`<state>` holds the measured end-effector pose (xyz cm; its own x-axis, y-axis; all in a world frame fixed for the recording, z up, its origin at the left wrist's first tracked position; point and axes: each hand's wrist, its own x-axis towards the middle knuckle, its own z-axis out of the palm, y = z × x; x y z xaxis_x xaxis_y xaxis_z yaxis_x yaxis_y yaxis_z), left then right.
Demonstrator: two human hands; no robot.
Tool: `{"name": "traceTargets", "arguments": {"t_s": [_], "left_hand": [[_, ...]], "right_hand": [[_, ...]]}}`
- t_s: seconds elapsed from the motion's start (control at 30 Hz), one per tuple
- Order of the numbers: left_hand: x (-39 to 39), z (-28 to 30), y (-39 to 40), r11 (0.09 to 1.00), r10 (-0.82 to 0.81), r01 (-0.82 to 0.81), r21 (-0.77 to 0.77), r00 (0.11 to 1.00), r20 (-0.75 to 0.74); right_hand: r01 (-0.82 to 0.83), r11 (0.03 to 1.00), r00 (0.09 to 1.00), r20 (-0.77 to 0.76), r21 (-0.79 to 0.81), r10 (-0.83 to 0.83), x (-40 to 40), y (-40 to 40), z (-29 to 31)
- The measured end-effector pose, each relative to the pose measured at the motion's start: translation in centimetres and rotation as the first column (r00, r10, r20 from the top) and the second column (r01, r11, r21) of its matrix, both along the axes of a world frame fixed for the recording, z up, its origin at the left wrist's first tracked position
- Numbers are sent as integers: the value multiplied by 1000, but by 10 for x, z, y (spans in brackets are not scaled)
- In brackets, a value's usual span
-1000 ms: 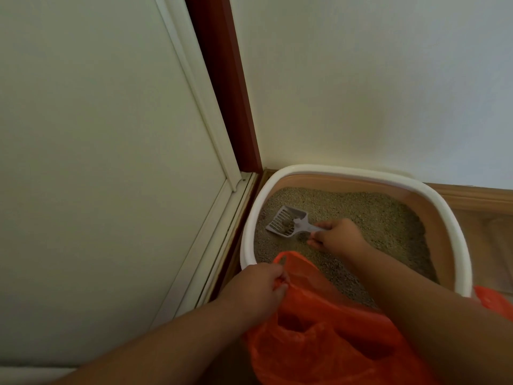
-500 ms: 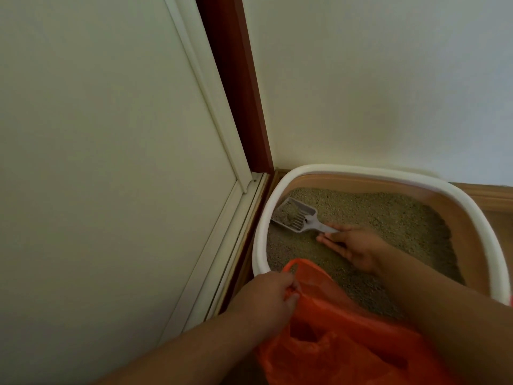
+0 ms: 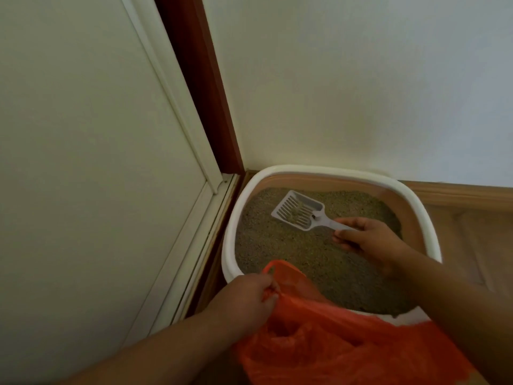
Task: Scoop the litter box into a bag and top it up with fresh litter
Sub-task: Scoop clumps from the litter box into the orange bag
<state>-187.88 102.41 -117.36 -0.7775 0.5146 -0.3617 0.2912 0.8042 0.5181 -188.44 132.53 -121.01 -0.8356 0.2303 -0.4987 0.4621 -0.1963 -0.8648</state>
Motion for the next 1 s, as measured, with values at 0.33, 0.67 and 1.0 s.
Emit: {"name": "traceTargets", "arguments": {"t_s": [0.33, 0.67, 1.0], "left_hand": [[23, 9, 22, 993, -104, 104, 60, 995, 5], [35, 17, 41, 977, -203, 204, 65, 979, -13], [32, 23, 49, 983, -179, 180, 32, 983, -41]], "right_hand": [[68, 987, 995, -77, 143, -57, 41, 49, 27], [17, 977, 996, -94, 213, 3, 72, 61, 52], [-29, 976, 999, -33, 216, 37, 96, 54, 43]]}}
